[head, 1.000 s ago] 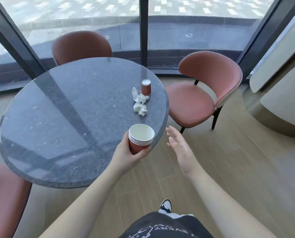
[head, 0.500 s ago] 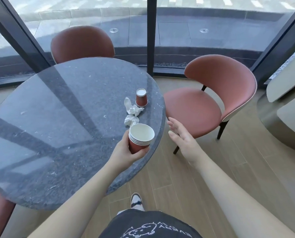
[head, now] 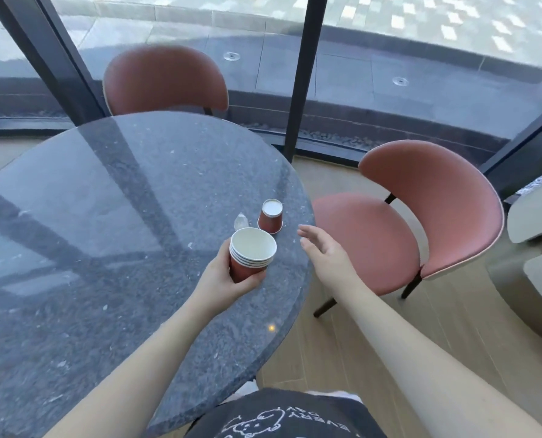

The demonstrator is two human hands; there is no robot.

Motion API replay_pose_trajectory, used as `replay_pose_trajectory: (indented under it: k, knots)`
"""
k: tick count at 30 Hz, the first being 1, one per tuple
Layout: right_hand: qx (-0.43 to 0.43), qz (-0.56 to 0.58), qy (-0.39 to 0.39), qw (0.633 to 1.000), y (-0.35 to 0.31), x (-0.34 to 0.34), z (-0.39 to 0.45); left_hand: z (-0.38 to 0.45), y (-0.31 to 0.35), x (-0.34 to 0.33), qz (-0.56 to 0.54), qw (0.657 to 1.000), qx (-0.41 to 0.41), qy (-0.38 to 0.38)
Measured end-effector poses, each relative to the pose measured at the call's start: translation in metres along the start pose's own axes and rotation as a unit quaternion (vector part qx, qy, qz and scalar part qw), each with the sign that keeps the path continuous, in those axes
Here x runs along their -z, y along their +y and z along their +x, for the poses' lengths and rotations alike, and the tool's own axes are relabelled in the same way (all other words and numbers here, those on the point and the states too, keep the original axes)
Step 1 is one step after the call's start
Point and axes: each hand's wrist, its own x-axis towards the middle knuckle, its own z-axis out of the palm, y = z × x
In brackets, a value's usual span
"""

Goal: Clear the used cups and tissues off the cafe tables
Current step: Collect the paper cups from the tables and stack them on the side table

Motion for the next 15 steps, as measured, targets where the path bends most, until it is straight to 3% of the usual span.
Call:
replay_pose_trajectory:
  k: [5,10,15]
  knots:
    - [-0.014,-0.007,0.007,1.0,-0.002,-0.009,0.048,0.025,0.001,-0.004,-0.005,1.0,0.019,0.004]
    - [-0.02,-0.131,-0.055,0.99,-0.01,-0.007,0.11,0.049,0.004,-0.014,-0.008,0.999,0.032,0.036]
    - [0.029,-0.325,-0.188,0.926,-0.012,-0.012,0.169,0.057,0.007,-0.027,-0.018,0.995,0.057,0.076]
